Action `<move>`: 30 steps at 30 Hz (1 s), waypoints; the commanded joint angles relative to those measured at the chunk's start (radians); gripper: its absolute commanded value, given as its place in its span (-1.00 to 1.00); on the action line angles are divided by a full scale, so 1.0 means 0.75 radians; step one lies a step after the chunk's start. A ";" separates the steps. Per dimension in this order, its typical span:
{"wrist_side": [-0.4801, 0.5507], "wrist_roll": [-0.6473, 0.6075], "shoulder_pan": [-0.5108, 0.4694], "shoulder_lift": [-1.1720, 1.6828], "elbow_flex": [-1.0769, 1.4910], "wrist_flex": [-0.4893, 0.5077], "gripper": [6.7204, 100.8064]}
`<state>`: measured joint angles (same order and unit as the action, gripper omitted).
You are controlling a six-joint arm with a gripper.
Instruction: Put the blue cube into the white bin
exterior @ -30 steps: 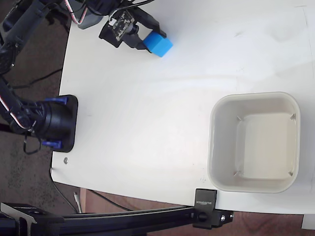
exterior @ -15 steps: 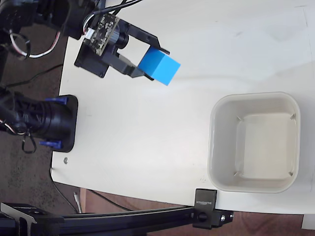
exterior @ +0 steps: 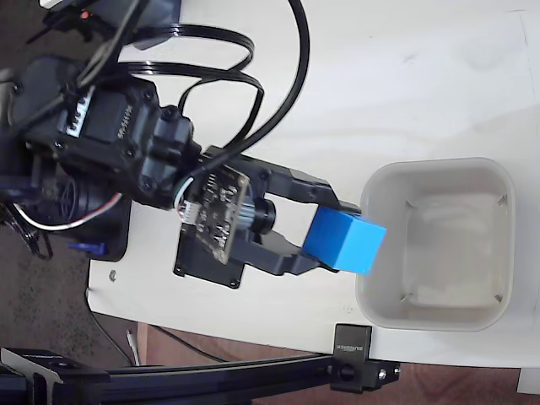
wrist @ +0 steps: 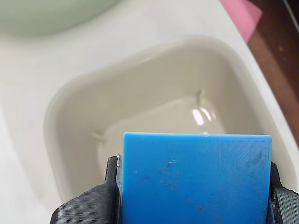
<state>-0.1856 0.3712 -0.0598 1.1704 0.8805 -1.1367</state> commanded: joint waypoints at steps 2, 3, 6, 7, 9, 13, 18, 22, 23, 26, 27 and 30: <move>0.110 -0.033 -0.033 -0.014 -0.018 0.162 -0.23; 0.127 -0.041 -0.039 -0.037 -0.031 0.172 -0.23; 0.176 -0.051 -0.053 -0.112 -0.096 0.180 -0.22; 0.180 -0.051 -0.055 -0.135 -0.119 0.178 -0.21; 0.186 -0.057 -0.061 -0.166 -0.155 0.166 -0.13; 0.184 -0.061 -0.080 -0.186 -0.155 0.202 0.12; 0.166 -0.057 -0.082 -0.172 -0.155 0.207 0.37; 0.151 -0.096 -0.082 -0.121 -0.110 0.213 0.52; 0.141 -0.115 -0.080 -0.092 -0.074 0.231 0.58; 0.143 -0.223 -0.072 0.025 0.041 0.190 0.99; 0.139 -0.288 -0.063 0.088 0.090 0.129 0.99; 0.160 -0.354 -0.043 0.419 0.497 0.074 0.99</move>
<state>-0.0736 0.1258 -0.1028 1.2149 1.0677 -1.0753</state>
